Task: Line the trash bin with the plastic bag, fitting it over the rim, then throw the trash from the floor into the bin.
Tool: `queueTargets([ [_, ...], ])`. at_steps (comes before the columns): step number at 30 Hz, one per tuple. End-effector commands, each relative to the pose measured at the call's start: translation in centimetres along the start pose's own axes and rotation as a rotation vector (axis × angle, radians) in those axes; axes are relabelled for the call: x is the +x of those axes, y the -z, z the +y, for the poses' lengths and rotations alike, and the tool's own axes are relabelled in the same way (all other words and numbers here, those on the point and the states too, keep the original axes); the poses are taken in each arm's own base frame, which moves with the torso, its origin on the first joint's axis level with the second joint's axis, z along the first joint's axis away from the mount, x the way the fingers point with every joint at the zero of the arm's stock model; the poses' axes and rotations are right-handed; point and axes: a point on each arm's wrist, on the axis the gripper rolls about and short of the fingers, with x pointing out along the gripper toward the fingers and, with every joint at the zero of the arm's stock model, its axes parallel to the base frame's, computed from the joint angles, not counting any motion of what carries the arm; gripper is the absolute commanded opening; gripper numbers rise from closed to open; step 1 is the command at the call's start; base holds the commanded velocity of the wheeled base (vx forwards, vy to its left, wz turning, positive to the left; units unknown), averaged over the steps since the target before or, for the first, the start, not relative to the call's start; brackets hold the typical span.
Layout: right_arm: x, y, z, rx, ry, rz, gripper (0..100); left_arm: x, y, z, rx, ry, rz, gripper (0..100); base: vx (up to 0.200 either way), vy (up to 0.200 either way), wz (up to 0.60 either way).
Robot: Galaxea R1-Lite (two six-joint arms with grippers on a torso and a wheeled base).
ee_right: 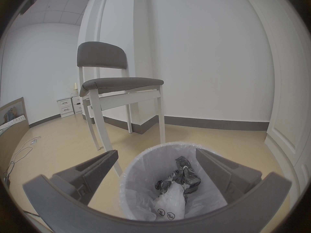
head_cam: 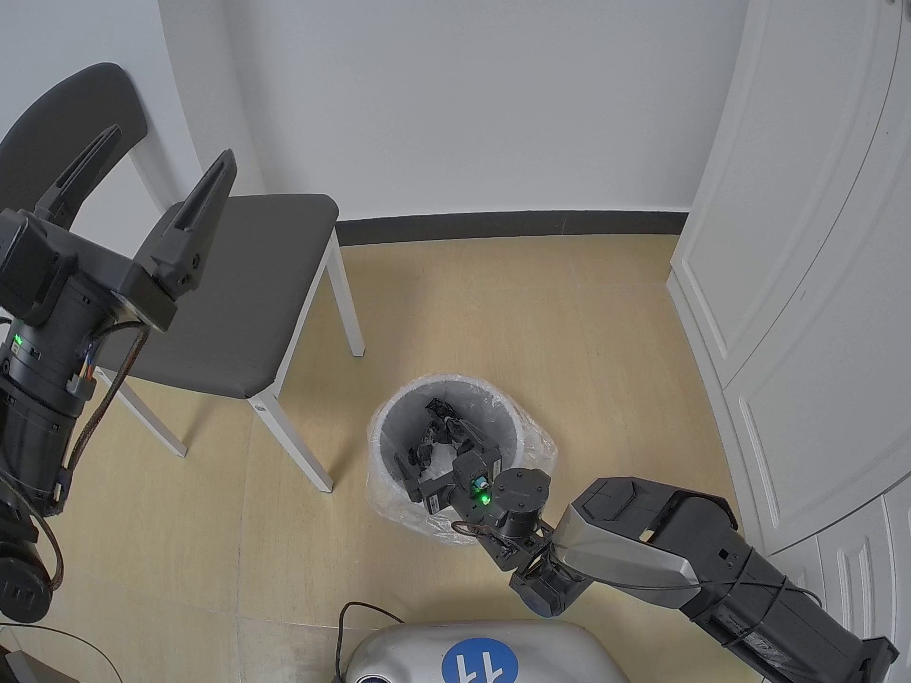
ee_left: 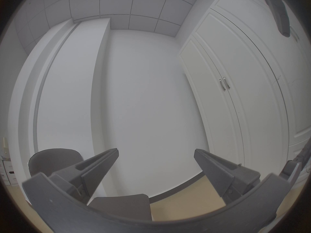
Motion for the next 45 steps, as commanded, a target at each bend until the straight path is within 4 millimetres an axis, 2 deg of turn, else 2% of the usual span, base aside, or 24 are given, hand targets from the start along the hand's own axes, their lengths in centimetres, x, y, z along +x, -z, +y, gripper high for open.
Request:
queueTargets([
  [1,0.1,-0.4,0.0,0.003,0.003,-0.024,100,0.0,0.0,0.0,0.000,-0.001,-0.001,100,0.000,0.000,0.00],
  [6,0.5,-2.2,-0.6,0.008,0.032,-0.050,100,0.0,0.0,0.0,0.000,0.000,0.001,100,0.000,0.000,0.00],
  [8,0.7,-4.4,-1.7,0.007,0.078,-0.060,100,0.2,0.0,0.0,0.002,-0.002,-0.002,100,0.000,0.000,0.00],
  [11,0.2,-6.0,-3.9,-0.008,0.108,-0.005,100,0.4,-0.1,0.6,0.015,-0.029,-0.008,100,0.000,0.000,0.00],
  [12,0.2,-6.0,-3.9,-0.008,0.108,-0.005,100,0.4,-0.1,0.6,0.015,-0.029,-0.008,100,0.000,0.000,0.00],
  [13,0.1,-7.2,-5.3,-0.009,0.129,0.025,100,0.8,-0.1,1.1,0.030,-0.057,-0.011,100,0.000,0.000,0.00],
  [14,0.1,-7.2,-5.3,-0.009,0.129,0.025,100,0.8,-0.1,1.1,0.030,-0.057,-0.011,100,0.000,0.000,0.00],
  [15,0.1,-8.0,-6.4,-0.011,0.149,0.033,100,1.0,-0.1,1.5,0.038,-0.075,-0.014,100,0.000,0.000,0.00],
  [16,0.1,-9.2,-7.9,-0.012,0.177,0.040,100,1.2,-0.3,1.9,0.046,-0.097,-0.025,100,0.000,0.000,0.00],
  [20,0.3,-13.5,-11.8,0.033,0.285,0.034,100,1.6,-0.7,3.1,0.057,-0.147,-0.043,100,0.000,0.000,0.00],
  [22,-0.3,-15.6,-13.6,0.092,0.360,0.061,100,2.3,-0.6,3.5,0.036,-0.165,-0.052,100,0.000,0.000,0.00],
  [23,-0.4,-15.7,-13.9,0.101,0.367,0.067,100,2.4,-0.6,3.5,0.029,-0.167,-0.053,100,0.000,0.000,0.00],
  [25,-1.6,-17.5,-15.5,0.181,0.409,0.142,100,3.6,-0.2,3.4,-0.024,-0.166,-0.061,100,0.000,0.000,0.00],
  [26,-1.6,-17.5,-15.5,0.181,0.409,0.142,100,4.4,0.1,3.3,-0.035,-0.167,-0.065,100,0.000,0.000,0.00],
  [27,-2.6,-18.2,-16.9,0.220,0.448,0.214,100,5.0,0.3,3.3,-0.040,-0.167,-0.068,100,0.000,0.000,0.00],
  [28,-2.8,-18.4,-17.3,0.228,0.460,0.228,100,5.4,0.5,3.2,-0.042,-0.165,-0.071,100,0.000,0.000,0.00],
  [29,-3.4,-18.7,-18.2,0.239,0.487,0.255,100,6.3,1.0,3.0,-0.048,-0.167,-0.072,100,0.000,0.000,0.00],
  [32,-4.5,-19.0,-20.3,0.230,0.573,0.271,100,7.6,2.3,3.0,-0.043,-0.179,-0.054,100,0.000,0.000,0.00],
  [35,-6.0,-19.2,-21.5,0.221,0.659,0.285,100,7.4,3.8,4.1,-0.005,-0.212,-0.002,100,0.000,0.000,0.00],
  [39,-8.2,-19.3,-21.4,0.216,0.712,0.310,100,6.5,7.0,5.7,0.014,-0.256,0.139,100,0.000,0.000,0.00],
  [42,-9.5,-19.4,-20.3,0.235,0.732,0.282,100,4.8,10.2,6.7,-0.044,-0.284,0.315,100,0.000,0.000,0.00],
  [45,-9.9,-19.2,-19.6,0.224,0.755,0.269,100,2.6,12.6,7.5,-0.071,-0.313,0.501,100,0.000,0.000,0.00],
])
